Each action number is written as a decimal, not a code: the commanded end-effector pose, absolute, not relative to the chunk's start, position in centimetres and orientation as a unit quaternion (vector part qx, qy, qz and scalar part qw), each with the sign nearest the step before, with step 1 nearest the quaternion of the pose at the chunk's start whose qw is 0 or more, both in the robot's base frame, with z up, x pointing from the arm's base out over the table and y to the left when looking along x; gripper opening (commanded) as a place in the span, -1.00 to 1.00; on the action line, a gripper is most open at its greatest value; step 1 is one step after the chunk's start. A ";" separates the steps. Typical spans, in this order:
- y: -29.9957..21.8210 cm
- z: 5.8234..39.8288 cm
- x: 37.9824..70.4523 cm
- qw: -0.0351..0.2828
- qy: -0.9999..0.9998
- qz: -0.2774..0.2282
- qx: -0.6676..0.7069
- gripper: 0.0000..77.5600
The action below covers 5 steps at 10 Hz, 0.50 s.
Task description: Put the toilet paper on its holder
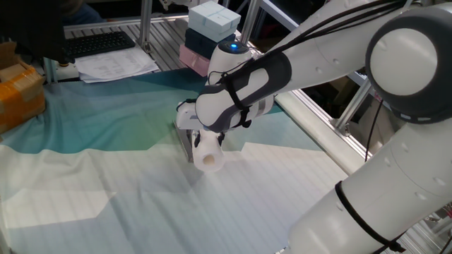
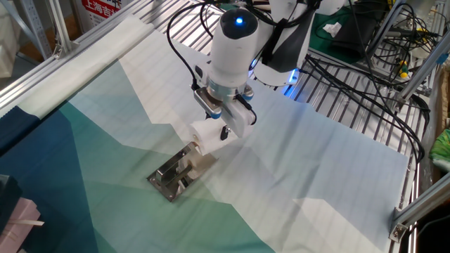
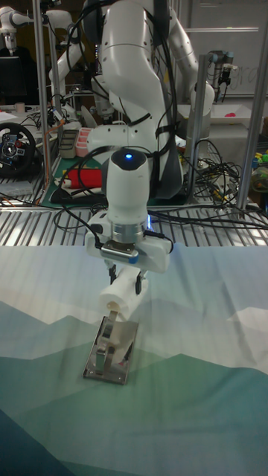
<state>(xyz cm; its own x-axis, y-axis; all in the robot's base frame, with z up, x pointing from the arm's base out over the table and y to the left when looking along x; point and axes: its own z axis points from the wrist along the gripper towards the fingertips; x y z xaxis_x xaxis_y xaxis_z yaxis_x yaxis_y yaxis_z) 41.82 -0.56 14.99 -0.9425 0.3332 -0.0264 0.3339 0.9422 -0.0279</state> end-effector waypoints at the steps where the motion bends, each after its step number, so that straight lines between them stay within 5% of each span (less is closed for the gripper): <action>1: -1.2 14.8 43.1 0.018 0.988 -0.012 0.153 -0.97; 5: -1.5 15.2 44.9 0.021 0.990 -0.020 0.139 -0.97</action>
<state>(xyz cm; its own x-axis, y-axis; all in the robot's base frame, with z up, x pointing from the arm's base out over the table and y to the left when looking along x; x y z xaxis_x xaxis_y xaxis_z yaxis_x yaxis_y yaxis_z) 43.09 -1.11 14.69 -0.9519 0.3048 -0.0326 0.3056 0.9518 -0.0240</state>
